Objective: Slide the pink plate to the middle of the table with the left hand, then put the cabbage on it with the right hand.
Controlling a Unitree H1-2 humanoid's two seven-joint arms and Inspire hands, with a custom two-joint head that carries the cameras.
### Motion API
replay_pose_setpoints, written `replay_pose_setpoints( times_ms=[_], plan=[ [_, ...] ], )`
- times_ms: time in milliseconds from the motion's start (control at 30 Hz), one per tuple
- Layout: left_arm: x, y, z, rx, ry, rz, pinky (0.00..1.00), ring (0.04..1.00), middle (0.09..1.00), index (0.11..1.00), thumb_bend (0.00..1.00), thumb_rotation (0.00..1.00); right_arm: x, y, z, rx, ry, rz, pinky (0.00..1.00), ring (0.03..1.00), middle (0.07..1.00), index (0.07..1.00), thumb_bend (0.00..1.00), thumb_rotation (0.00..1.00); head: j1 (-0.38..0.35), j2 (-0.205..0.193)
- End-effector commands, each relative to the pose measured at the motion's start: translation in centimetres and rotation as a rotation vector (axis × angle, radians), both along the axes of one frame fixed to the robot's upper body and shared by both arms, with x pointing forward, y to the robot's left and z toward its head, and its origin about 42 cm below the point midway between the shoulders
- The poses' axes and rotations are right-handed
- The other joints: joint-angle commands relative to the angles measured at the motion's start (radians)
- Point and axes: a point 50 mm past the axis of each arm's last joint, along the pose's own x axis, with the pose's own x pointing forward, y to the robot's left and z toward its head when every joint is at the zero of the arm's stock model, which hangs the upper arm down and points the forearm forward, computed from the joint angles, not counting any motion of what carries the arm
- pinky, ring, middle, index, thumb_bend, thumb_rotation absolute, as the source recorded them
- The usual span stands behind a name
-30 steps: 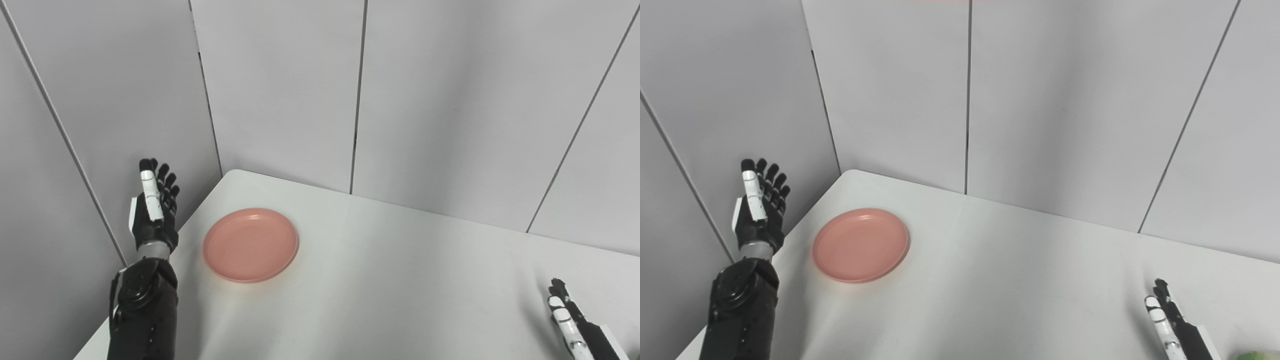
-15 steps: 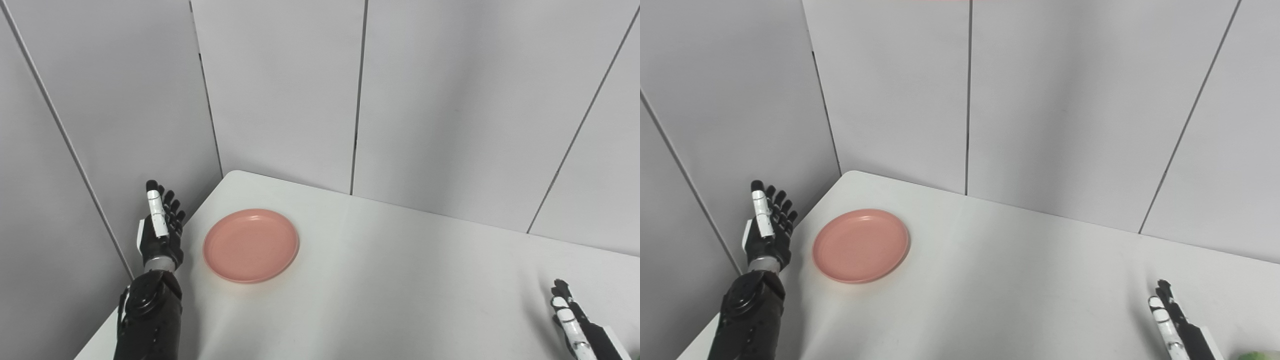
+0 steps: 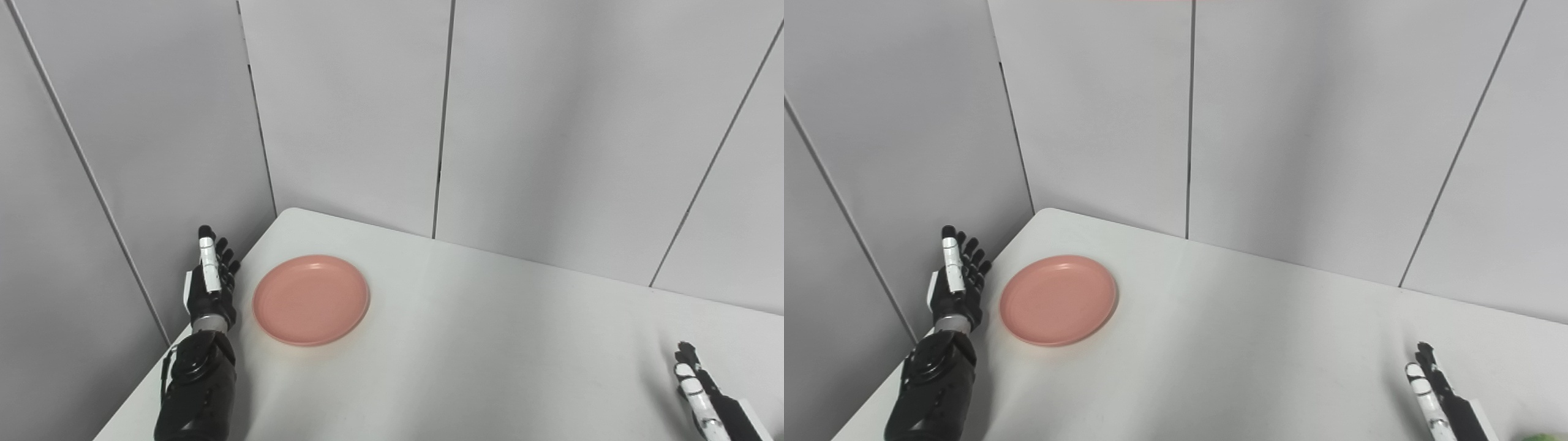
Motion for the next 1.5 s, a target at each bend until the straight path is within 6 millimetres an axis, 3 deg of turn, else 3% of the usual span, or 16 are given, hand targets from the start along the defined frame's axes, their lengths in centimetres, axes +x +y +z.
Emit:
replay_pose_setpoints(
  times_ms=[0, 433, 967, 1467],
  plan=[
    [1.0, -0.6, 0.2, -0.006, 0.017, -0.049, 1.0, 1.0, 1.0, 1.0, 0.86, 1.0, 0.4, 0.0, 2.0, -0.015, -0.059, -0.003, 1.0, 0.997, 1.0, 1.0, 0.24, 1.0, -0.001, 0.003],
    [1.7, -4.2, -0.6, 0.029, 0.059, -0.181, 1.0, 1.0, 1.0, 1.0, 0.82, 1.0, 0.4, 0.2, 1.9, -0.025, -0.064, 0.002, 1.0, 0.983, 0.997, 1.0, 0.34, 1.0, -0.025, 0.017],
    [1.9, -11.0, 1.1, 0.129, 0.075, -0.395, 0.96, 0.972, 0.983, 0.997, 0.88, 0.98, 0.8, 0.0, 1.1, -0.033, -0.07, 0.006, 0.98, 0.971, 0.986, 0.999, 0.45, 1.0, -0.065, 0.032],
    [1.2, -14.8, 2.5, 0.162, 0.076, -0.54, 0.95, 0.956, 0.968, 0.983, 0.89, 0.96, 1.3, -0.1, 0.2, -0.104, -0.097, 0.034, 0.94, 0.942, 0.965, 0.985, 0.6, 1.0, -0.135, 0.046]
  ],
)
